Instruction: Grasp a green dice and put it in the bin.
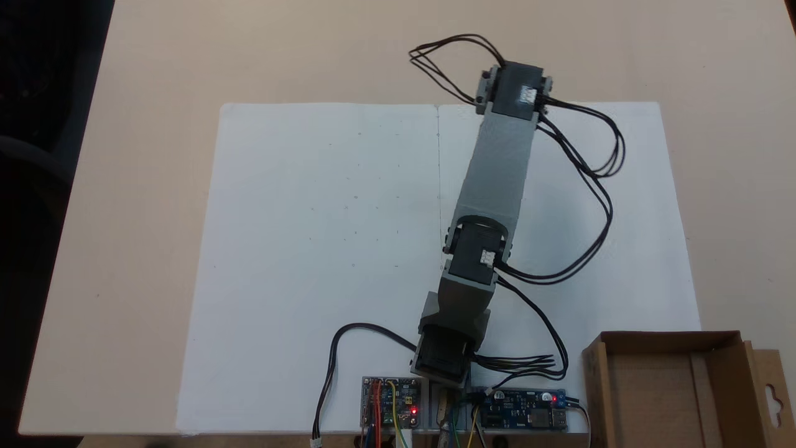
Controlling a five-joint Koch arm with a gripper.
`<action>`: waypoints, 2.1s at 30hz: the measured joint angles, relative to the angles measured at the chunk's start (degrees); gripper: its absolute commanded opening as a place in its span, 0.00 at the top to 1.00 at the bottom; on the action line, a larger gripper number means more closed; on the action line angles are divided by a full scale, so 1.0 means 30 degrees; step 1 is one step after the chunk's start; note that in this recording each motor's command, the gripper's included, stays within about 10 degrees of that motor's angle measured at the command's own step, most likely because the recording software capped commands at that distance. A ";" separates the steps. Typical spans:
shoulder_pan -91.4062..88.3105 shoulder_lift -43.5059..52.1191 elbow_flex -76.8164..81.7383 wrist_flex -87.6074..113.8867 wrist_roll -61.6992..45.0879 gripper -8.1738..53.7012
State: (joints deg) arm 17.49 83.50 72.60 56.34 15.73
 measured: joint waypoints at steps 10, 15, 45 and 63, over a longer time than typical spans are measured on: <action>0.7061 0.1758 0.0000 0.0000 -0.3135 0.68; 1.0371 0.2227 0.0000 0.0000 -0.4131 0.68; 2.6543 -0.0469 0.0000 -0.1348 -1.1016 0.68; 2.8711 -0.3398 0.0029 -0.2080 -1.2715 0.10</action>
State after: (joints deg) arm 103.62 73.30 72.69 50.10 -22.41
